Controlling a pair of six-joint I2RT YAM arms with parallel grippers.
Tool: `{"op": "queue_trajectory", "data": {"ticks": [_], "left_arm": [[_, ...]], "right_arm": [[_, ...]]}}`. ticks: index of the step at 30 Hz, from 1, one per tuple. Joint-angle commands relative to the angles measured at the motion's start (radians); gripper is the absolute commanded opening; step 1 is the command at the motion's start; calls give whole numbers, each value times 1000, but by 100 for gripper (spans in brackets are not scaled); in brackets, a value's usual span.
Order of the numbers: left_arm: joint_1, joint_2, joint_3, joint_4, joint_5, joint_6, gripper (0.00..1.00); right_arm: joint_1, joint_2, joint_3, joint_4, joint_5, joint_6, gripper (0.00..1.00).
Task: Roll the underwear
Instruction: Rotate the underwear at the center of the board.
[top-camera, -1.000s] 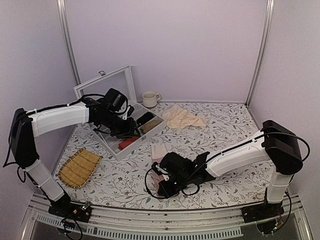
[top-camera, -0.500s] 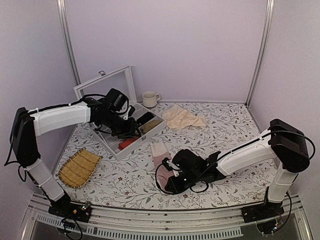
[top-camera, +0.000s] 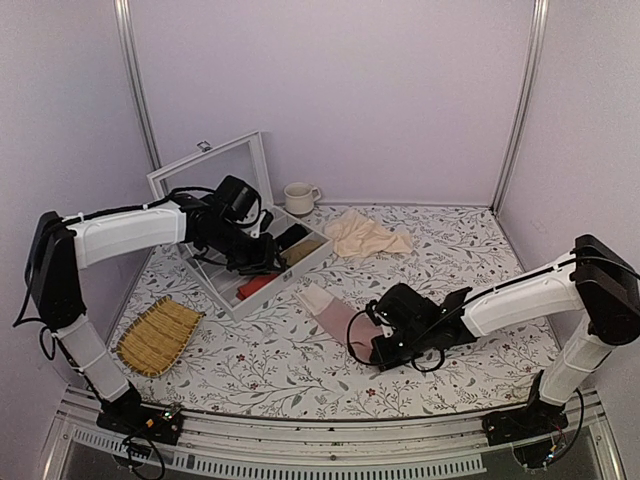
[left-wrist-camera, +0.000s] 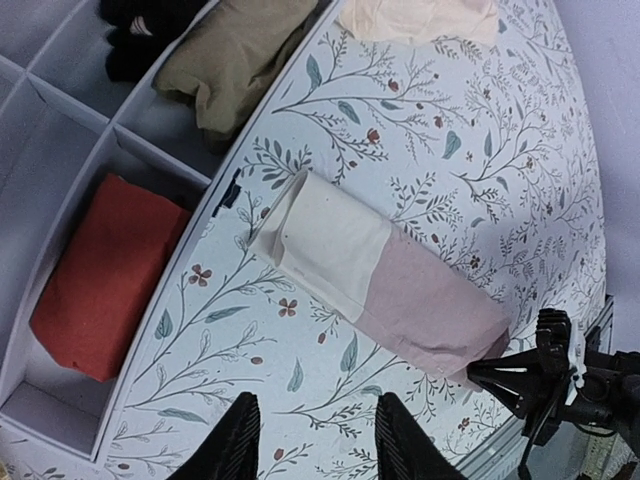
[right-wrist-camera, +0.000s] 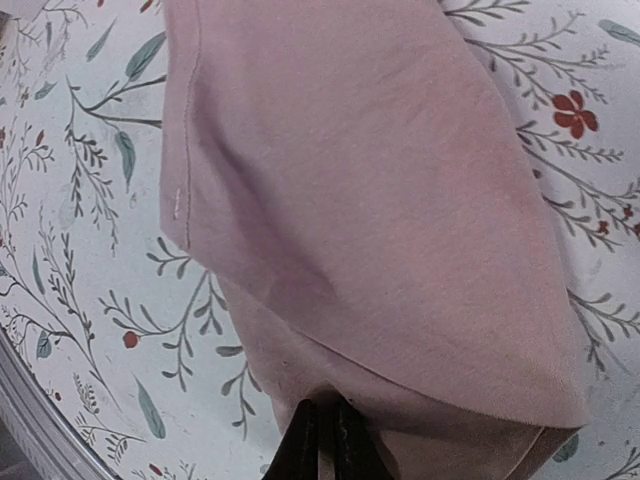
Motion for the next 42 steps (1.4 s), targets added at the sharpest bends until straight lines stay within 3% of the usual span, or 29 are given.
{"op": "queue_trajectory", "data": {"ticks": [1, 13, 32, 42], "left_arm": [[11, 28, 39, 16, 19, -1, 40], [14, 32, 47, 27, 21, 3, 40], [28, 70, 109, 0, 30, 25, 40], [30, 80, 121, -6, 29, 28, 40]], "right_arm": [[-9, -68, 14, -218, 92, -19, 9], [93, -58, 209, -271, 94, -13, 10], [106, 112, 102, -122, 23, 117, 10], [-15, 105, 27, -171, 128, 229, 9]]}}
